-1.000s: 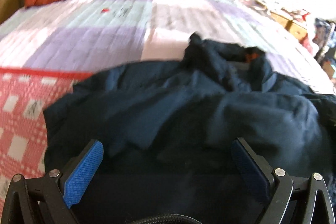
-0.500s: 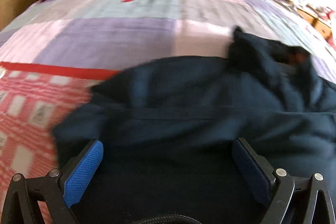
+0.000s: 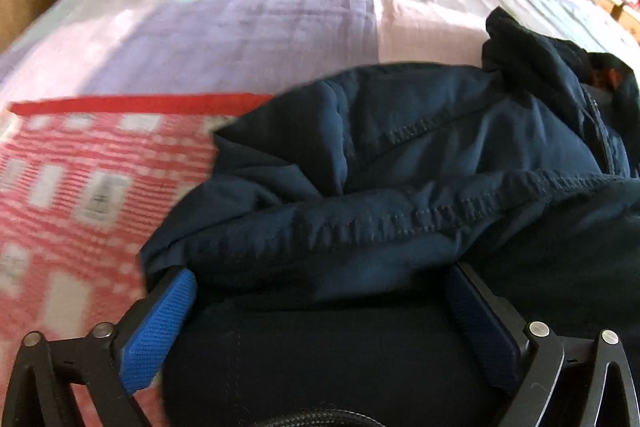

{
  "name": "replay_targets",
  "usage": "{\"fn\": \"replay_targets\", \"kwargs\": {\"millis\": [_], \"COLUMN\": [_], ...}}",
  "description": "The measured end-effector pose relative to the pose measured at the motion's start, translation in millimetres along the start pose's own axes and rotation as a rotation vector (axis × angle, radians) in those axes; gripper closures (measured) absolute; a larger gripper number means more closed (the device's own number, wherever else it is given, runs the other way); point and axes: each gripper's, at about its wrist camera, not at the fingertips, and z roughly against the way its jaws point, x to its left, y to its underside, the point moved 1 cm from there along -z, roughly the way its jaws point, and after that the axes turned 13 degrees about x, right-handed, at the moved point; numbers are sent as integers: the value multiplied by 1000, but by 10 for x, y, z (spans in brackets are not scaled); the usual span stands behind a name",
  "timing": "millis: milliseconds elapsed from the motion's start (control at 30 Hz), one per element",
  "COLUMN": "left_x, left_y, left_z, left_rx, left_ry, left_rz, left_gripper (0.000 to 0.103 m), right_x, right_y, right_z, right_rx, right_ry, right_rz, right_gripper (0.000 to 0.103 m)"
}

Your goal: Fold large clothes

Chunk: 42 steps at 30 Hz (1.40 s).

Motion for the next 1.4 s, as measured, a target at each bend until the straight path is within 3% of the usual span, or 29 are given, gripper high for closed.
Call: {"fn": "replay_targets", "kwargs": {"millis": [67,100,167,300,400,433,500,567,633,667,733,867,967,1100,1200,1267,1333,1400], "left_x": [-72,-165,-371,-853,-910,-827,-577,-361,-119,25,245,100,-1,15,66,-26,-299,-609], "left_y": [152,309,532,875,989,983,948,963,989,1028,1086,1226,1334,1631,1758,1855,1987,2127], "left_z": [345,601,838,762,606,585,550,518,447,389,317,393,475,497,631,761,888,916], "left_rx": [-105,-185,-239,-165,-151,-152,-132,-124,-97,-78,-33,-7,-5,47,60,49,41,48], "left_ry": [23,74,123,201,163,169,194,202,137,75,103,49,85,64,59,109,154,124], "left_rz": [-27,-60,-120,-201,-207,-189,-134,-111,-82,-55,4,-74,-94,-88,-44,-28,-72,-162], "left_gripper": [3,3,2,2,0,0,0,0,0,0,0,0,0,0,1,1,1,1], "right_x": [63,111,313,943,1203,1130,762,429,264,163,-143,96,159,180,86,142,328,623], "right_y": [40,134,362,726,890,915,936,979,1013,1019,1052,1188,1402,1789,2028,2144,2187,2232], "right_z": [265,498,899,1092,893,810,679,647,658,647,597,763,893,913,1085,1243,1357,1395], "right_rx": [-33,-107,-215,-205,-132,-118,-81,-80,-78,-62,4,-21,8,121,123,99,78,70], "right_ry": [52,58,6,-86,-35,-8,-50,-39,23,58,-72,76,17,-11,3,-19,-67,-80], "right_rz": [12,22,62,191,261,249,149,99,103,77,-38,138,129,143,121,107,123,219], "right_gripper": [26,26,26,26,26,26,27,27,27,17,16,16,16,16,16,16,16,16]}}
